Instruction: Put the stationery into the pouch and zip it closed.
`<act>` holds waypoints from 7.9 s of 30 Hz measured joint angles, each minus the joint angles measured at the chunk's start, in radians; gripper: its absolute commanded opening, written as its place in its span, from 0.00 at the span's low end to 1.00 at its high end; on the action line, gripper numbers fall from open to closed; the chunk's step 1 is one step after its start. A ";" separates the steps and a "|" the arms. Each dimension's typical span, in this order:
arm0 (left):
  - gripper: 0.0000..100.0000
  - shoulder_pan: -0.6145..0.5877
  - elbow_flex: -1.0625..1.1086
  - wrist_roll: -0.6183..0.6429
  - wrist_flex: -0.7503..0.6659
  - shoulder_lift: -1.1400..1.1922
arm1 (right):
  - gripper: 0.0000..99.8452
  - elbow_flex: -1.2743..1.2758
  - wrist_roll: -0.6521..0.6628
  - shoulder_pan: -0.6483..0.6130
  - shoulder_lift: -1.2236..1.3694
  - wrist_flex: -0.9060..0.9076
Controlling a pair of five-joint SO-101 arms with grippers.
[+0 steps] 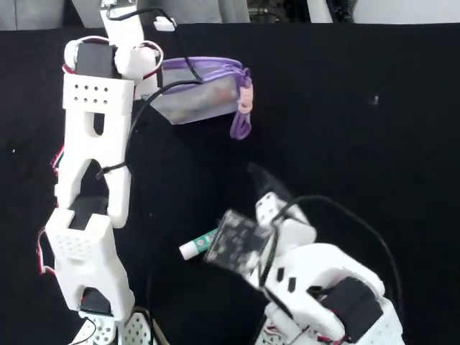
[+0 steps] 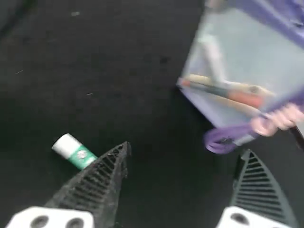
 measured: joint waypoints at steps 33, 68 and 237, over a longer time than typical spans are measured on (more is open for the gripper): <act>0.03 -0.068 0.048 0.002 -0.057 -0.009 | 0.25 0.135 0.138 -0.196 0.993 -0.397; 0.03 -0.077 0.052 0.002 -0.058 -0.011 | 0.01 -0.018 0.138 -0.158 0.927 -0.218; 0.03 0.175 -0.014 -0.005 0.043 -0.018 | 0.04 0.657 -0.497 0.285 0.107 -1.679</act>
